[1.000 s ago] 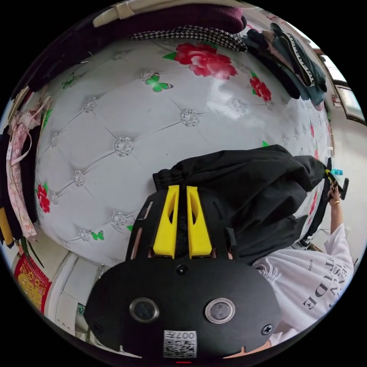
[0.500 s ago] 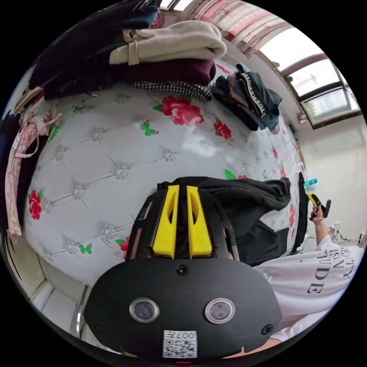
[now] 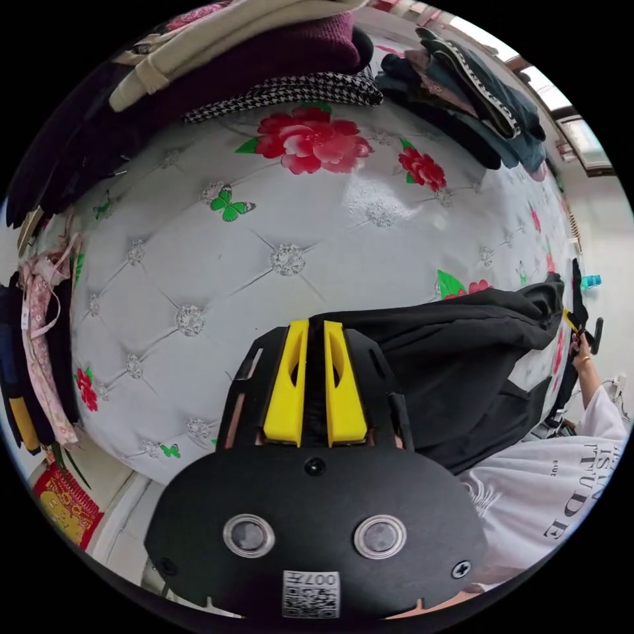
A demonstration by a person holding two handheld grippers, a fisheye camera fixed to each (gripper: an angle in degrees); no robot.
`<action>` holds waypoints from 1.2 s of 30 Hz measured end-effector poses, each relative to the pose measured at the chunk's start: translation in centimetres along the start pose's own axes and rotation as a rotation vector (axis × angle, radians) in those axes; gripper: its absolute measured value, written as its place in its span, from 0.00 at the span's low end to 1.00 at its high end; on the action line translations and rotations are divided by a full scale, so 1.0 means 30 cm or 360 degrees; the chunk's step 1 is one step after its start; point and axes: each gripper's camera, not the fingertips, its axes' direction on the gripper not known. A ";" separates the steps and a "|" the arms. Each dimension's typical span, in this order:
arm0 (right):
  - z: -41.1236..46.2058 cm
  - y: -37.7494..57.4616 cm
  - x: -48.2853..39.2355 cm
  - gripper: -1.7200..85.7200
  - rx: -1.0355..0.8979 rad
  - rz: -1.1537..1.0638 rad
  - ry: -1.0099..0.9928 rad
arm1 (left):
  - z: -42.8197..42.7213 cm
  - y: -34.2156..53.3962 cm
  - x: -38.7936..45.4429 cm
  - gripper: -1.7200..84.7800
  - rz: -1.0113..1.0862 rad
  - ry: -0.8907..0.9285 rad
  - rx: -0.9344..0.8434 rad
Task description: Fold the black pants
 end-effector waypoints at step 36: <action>-0.166 -0.161 0.054 0.09 0.0483 0.0182 -0.0001 | -0.236 -0.117 -0.326 0.01 -0.0549 0.0372 0.0497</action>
